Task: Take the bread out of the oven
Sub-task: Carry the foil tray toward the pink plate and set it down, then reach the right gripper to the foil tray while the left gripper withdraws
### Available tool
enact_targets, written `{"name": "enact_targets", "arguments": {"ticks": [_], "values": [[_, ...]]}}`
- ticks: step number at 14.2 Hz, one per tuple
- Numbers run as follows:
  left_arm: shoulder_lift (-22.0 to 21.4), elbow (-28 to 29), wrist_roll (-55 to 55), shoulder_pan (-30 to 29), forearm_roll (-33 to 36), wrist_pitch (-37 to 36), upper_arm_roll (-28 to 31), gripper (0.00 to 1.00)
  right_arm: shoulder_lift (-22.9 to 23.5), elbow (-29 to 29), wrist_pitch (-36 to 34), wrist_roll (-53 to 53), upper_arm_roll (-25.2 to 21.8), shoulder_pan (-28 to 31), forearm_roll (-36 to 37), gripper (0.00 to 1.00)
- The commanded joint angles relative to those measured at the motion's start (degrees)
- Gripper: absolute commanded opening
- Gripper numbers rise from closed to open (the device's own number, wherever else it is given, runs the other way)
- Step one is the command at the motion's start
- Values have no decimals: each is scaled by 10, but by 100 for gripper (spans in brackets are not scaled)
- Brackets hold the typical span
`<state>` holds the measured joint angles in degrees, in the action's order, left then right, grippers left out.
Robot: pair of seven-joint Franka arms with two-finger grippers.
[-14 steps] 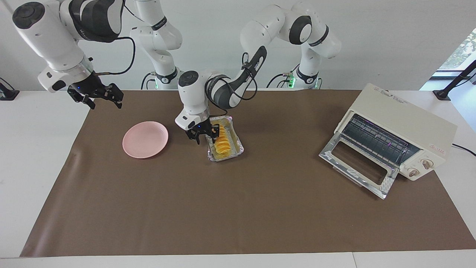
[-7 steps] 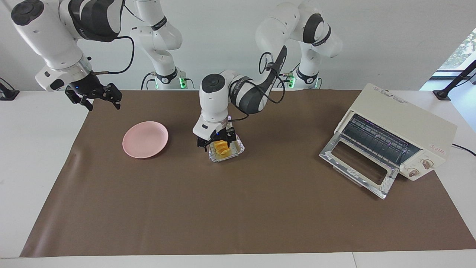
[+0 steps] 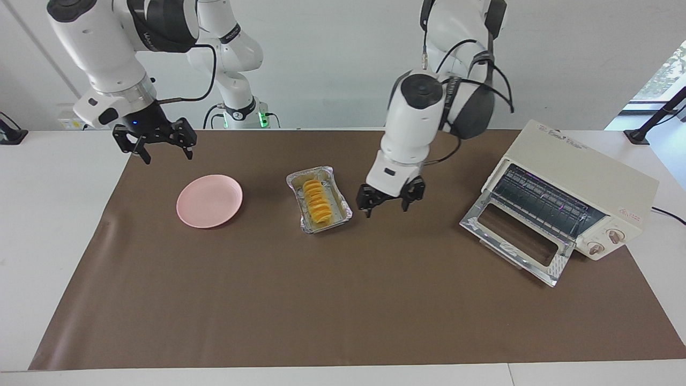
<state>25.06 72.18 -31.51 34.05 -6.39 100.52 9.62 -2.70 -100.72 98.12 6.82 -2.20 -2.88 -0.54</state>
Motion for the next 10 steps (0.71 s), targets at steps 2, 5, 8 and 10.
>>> {"name": "enact_targets", "arguments": {"ticks": [2, 5, 8, 10], "values": [[-41, 33, 114, -71, 7, -38, -1, 100, 58, 4, 16, -13, 1, -55, 1, 100], [-71, 40, 191, -115, 29, -55, 0, 100, 87, -22, 68, -31, 0, -109, 0, 100], [-103, 93, 185, -143, 30, -74, 5, 100, 96, -88, 163, -77, 1, -143, 0, 100], [-114, 103, 184, -160, 29, -108, 15, 100, 107, -123, 226, -118, 1, -170, 0, 100]]}}
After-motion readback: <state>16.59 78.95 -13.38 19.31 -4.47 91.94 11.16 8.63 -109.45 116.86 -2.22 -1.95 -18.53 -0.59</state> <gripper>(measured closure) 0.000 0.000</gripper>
